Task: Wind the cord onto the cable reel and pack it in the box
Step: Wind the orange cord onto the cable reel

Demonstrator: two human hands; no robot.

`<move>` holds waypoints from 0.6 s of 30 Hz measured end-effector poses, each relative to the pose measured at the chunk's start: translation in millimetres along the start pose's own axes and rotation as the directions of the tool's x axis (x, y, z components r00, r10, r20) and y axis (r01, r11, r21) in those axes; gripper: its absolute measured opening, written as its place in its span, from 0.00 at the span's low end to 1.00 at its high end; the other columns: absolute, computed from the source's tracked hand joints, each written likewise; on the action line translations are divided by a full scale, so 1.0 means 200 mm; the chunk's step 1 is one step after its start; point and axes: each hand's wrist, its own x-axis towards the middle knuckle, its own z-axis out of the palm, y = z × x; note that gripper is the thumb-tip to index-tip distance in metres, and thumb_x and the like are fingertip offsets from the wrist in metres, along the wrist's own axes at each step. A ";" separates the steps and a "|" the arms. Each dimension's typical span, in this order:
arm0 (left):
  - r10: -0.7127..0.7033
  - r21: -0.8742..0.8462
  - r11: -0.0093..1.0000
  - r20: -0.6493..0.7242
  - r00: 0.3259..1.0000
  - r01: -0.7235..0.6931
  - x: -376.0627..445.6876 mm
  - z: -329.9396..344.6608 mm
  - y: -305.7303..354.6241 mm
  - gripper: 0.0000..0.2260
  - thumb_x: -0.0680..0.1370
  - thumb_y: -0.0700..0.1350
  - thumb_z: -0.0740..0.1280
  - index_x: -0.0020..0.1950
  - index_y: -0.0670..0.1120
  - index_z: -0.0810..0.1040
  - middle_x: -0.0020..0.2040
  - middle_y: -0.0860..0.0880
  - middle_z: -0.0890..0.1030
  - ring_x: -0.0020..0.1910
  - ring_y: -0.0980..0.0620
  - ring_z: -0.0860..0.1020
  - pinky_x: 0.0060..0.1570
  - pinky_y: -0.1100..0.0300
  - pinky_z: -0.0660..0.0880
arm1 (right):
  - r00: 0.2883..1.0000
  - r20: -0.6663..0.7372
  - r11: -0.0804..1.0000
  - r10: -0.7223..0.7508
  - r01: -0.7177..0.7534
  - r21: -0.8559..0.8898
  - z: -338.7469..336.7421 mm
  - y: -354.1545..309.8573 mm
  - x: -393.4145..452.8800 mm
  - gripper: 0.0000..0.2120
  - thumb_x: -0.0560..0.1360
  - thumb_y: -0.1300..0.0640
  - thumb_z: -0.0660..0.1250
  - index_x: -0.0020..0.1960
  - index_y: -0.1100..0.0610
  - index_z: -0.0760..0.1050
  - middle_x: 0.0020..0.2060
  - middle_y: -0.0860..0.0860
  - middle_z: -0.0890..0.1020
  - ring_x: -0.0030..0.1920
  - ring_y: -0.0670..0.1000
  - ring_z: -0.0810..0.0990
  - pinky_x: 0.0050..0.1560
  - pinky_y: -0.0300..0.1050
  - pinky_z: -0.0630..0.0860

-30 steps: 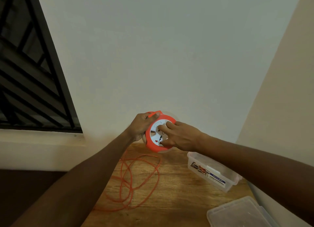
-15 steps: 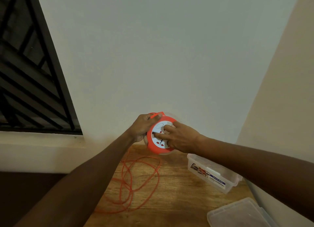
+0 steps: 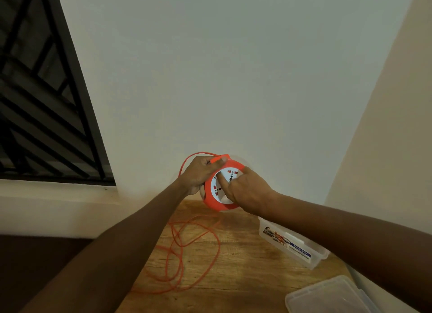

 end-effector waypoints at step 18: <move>-0.037 -0.061 0.997 -0.020 0.999 0.036 -0.05 -0.01 -0.02 0.11 0.80 0.57 0.68 0.54 0.51 0.82 0.51 0.46 0.87 0.49 0.41 0.87 0.50 0.45 0.85 | 0.940 -0.130 0.943 -0.316 0.297 -0.150 0.01 0.09 -0.05 0.27 0.68 0.52 0.79 0.64 0.50 0.76 0.65 0.60 0.73 0.61 0.62 0.75 0.53 0.57 0.78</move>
